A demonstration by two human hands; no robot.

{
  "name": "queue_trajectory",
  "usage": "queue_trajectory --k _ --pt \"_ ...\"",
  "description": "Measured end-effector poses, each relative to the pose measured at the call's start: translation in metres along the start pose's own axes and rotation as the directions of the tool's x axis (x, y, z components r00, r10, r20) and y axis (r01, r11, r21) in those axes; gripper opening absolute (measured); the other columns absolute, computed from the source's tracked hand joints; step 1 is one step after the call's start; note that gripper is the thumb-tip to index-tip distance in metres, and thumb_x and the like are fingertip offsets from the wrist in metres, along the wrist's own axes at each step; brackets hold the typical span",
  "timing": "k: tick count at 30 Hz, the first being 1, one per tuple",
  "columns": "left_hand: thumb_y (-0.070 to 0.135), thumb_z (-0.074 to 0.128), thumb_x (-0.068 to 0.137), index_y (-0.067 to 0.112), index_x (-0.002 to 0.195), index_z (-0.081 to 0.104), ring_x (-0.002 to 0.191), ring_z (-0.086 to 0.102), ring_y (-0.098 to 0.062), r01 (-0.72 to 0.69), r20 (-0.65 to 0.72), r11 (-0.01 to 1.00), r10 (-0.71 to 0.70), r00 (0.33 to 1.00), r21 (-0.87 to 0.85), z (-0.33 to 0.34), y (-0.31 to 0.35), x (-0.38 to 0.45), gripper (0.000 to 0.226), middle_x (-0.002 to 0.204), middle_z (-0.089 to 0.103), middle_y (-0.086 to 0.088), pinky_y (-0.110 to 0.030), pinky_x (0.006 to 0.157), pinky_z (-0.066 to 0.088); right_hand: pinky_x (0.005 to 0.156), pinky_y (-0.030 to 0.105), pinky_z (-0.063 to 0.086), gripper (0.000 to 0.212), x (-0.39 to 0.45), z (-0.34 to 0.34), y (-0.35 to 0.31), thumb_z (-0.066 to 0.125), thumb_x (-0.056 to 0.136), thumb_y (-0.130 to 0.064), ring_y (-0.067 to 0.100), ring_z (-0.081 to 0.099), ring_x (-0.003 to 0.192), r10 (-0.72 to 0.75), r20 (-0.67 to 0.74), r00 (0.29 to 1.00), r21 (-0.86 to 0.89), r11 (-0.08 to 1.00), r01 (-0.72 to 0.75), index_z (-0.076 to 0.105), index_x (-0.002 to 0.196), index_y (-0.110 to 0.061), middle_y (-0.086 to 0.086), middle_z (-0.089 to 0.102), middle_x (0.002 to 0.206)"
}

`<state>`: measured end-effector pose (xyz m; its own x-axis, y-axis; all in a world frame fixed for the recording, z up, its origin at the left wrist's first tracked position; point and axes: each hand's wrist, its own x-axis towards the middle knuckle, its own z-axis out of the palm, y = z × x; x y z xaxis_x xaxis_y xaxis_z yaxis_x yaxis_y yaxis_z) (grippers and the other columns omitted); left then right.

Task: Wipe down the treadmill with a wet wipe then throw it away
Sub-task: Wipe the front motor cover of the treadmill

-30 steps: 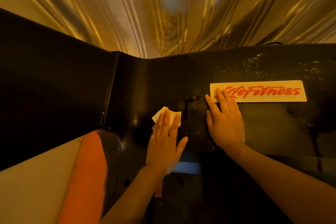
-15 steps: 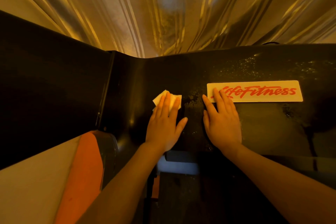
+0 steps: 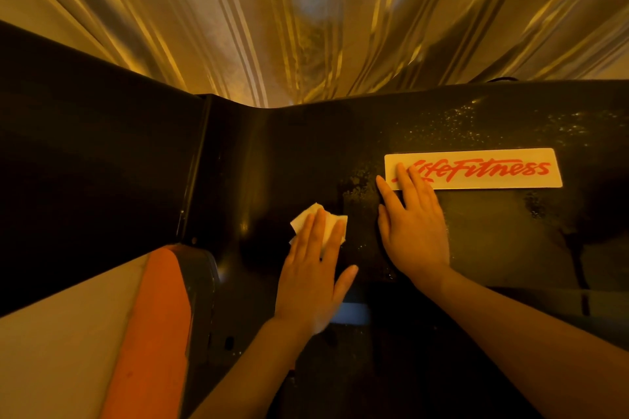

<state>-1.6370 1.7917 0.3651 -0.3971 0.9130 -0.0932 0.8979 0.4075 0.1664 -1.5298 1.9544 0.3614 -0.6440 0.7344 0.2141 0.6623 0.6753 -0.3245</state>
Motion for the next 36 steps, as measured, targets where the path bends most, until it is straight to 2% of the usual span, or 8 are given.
queue_trajectory --k 6,11,17,22,26,29,32,36 --pt "0.059 0.021 0.096 0.030 0.156 -0.004 0.150 -0.011 -0.022 -0.047 -0.006 0.999 0.047 0.999 0.006 0.000 -0.003 0.003 0.071 0.164 -0.007 -0.006 -0.039 0.115 0.004 0.116 0.045 0.021 0.050 0.000 0.000 0.000 0.053 0.097 -0.027 0.034 0.025 0.145 -0.004 0.003 1.000 -0.002 1.000 0.004 0.044 0.145 -0.017 0.018 0.034 0.154" --pt "0.061 0.014 0.094 0.031 0.155 -0.001 0.149 -0.017 -0.019 -0.073 0.004 0.997 0.073 0.997 0.004 -0.013 -0.005 0.041 0.070 0.164 -0.010 -0.004 -0.035 0.113 -0.002 0.116 0.046 0.022 0.051 0.000 0.001 0.001 0.053 0.096 -0.027 0.034 0.024 0.145 0.000 0.003 1.000 -0.001 1.000 0.000 0.044 0.145 -0.017 0.018 0.033 0.155" --pt "0.058 0.022 0.095 0.027 0.156 0.007 0.150 -0.010 -0.021 -0.092 0.034 0.995 0.093 0.995 -0.022 -0.033 -0.002 0.085 0.069 0.164 -0.007 -0.005 -0.037 0.117 0.007 0.114 0.046 0.025 0.051 0.001 0.001 0.001 0.058 0.095 -0.025 0.034 0.029 0.144 -0.015 -0.020 1.000 0.005 1.000 0.015 0.047 0.143 -0.016 0.018 0.037 0.152" --pt "0.049 0.028 0.100 0.025 0.156 0.008 0.150 -0.006 -0.022 -0.127 0.016 0.992 0.127 0.992 -0.017 -0.038 -0.004 0.107 0.064 0.164 -0.004 -0.006 -0.040 0.119 0.011 0.114 0.045 0.023 0.050 0.000 0.000 0.002 0.057 0.096 -0.026 0.034 0.027 0.144 -0.029 -0.038 0.999 -0.001 1.000 0.028 0.048 0.143 -0.015 0.017 0.037 0.153" --pt "0.029 0.040 0.100 0.026 0.156 0.009 0.150 -0.006 -0.022 -0.144 0.024 0.988 0.145 0.989 -0.051 -0.037 -0.008 0.111 0.063 0.164 -0.004 -0.004 -0.044 0.121 0.017 0.114 0.046 0.024 0.049 0.000 0.003 0.004 0.056 0.096 -0.026 0.035 0.028 0.144 -0.040 -0.045 0.998 -0.003 0.999 0.040 0.048 0.143 -0.015 0.018 0.036 0.153" --pt "0.022 0.041 0.098 0.028 0.155 0.008 0.150 -0.007 -0.021 -0.173 0.020 0.983 0.175 0.984 -0.068 -0.033 -0.009 0.102 0.067 0.164 -0.004 -0.003 -0.042 0.119 0.014 0.114 0.047 0.028 0.047 0.000 0.005 0.004 0.048 0.099 -0.029 0.035 0.028 0.144 -0.037 -0.048 0.998 0.001 0.999 0.038 0.047 0.144 -0.015 0.018 0.036 0.153" --pt "0.025 0.039 0.097 0.028 0.155 0.005 0.150 -0.009 -0.021 -0.229 0.018 0.973 0.229 0.973 -0.034 -0.025 -0.011 0.086 0.068 0.164 -0.005 -0.004 -0.040 0.118 0.009 0.113 0.047 0.029 0.050 0.000 0.005 0.005 0.039 0.098 -0.033 0.035 0.029 0.143 -0.042 -0.048 0.998 0.000 0.999 0.043 0.046 0.144 -0.015 0.018 0.037 0.152" --pt "0.040 0.030 0.096 0.027 0.155 0.005 0.150 -0.003 -0.025 -0.272 -0.025 0.962 0.273 0.962 0.029 -0.012 -0.009 0.059 0.066 0.164 0.002 -0.009 -0.041 0.115 0.010 0.115 0.049 0.027 0.051 -0.003 0.003 0.005 0.036 0.098 -0.034 0.036 0.028 0.143 -0.049 -0.027 0.998 -0.014 0.999 0.048 0.046 0.144 -0.015 0.019 0.036 0.153"
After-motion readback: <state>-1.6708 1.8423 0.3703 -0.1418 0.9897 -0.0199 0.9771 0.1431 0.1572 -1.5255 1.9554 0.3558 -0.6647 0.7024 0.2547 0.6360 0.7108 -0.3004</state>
